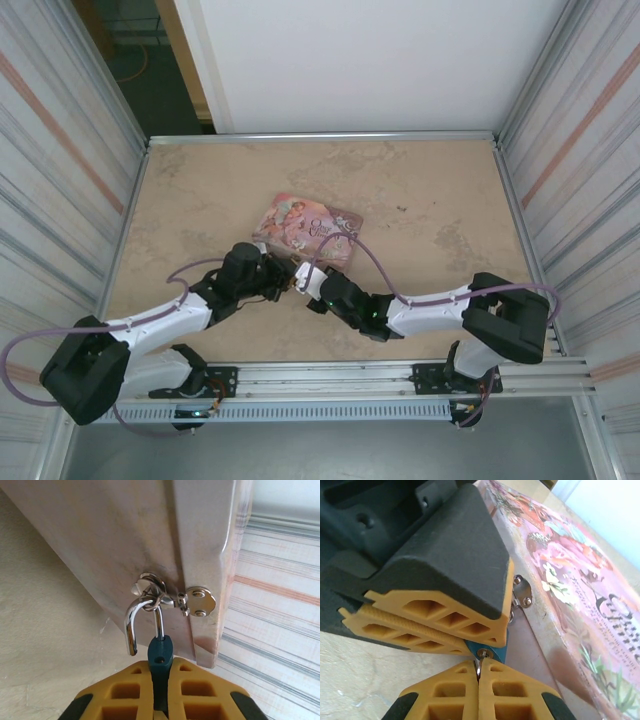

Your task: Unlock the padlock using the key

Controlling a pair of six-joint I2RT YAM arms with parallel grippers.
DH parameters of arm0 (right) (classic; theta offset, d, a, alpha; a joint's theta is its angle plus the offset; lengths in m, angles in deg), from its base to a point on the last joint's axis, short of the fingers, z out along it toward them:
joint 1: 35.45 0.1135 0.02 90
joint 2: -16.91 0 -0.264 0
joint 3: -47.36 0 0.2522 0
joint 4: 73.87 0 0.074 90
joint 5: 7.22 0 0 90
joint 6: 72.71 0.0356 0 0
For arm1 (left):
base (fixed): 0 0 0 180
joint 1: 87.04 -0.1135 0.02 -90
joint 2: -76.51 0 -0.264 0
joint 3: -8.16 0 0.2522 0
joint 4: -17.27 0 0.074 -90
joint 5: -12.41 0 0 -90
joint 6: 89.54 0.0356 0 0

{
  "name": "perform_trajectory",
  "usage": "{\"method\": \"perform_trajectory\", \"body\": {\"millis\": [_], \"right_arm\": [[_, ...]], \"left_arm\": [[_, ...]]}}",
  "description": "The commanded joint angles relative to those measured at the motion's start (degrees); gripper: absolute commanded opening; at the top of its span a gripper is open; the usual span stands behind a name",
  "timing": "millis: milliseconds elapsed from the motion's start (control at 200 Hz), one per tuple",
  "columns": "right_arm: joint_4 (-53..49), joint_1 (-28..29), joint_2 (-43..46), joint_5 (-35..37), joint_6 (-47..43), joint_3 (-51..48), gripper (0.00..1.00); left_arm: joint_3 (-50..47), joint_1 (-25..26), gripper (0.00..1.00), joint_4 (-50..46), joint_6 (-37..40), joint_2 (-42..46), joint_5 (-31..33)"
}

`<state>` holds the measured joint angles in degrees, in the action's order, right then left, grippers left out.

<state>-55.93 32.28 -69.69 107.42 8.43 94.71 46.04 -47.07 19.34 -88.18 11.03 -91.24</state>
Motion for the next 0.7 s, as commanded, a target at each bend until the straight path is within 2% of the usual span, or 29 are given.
{"method": "perform_trajectory", "body": {"millis": [0, 150, 321, 451, 581, 696], "right_arm": [[8.4, -1.2, 2.7, -2.1, 9.7, -1.5, 0.00], [12.4, -2.9, 3.6, -5.0, 14.2, -5.5, 0.00], [12.2, -3.7, 3.5, -7.1, 16.4, -7.4, 0.00], [12.6, -3.6, 3.0, -5.9, 16.2, -9.3, 0.00], [12.9, -3.6, 3.0, -4.0, 15.9, -10.6, 0.00], [13.1, -3.8, 3.1, -3.7, 16.1, -11.5, 0.00]], "left_arm": [[-2.4, 4.8, 0.00, 5.5, -2.8, 0.1, 0.4], [-3.7, 7.7, 0.00, 6.9, -4.0, -0.7, 2.8], [-3.6, 9.8, 0.00, 9.6, -4.7, -3.3, 3.1], [-3.5, 11.1, 0.00, 13.4, -5.5, -6.7, 2.9], [-2.3, 11.7, 0.00, 13.0, -4.9, -8.8, 2.8], [-1.9, 11.7, 0.12, 12.6, -4.5, -9.2, 2.7]]}}
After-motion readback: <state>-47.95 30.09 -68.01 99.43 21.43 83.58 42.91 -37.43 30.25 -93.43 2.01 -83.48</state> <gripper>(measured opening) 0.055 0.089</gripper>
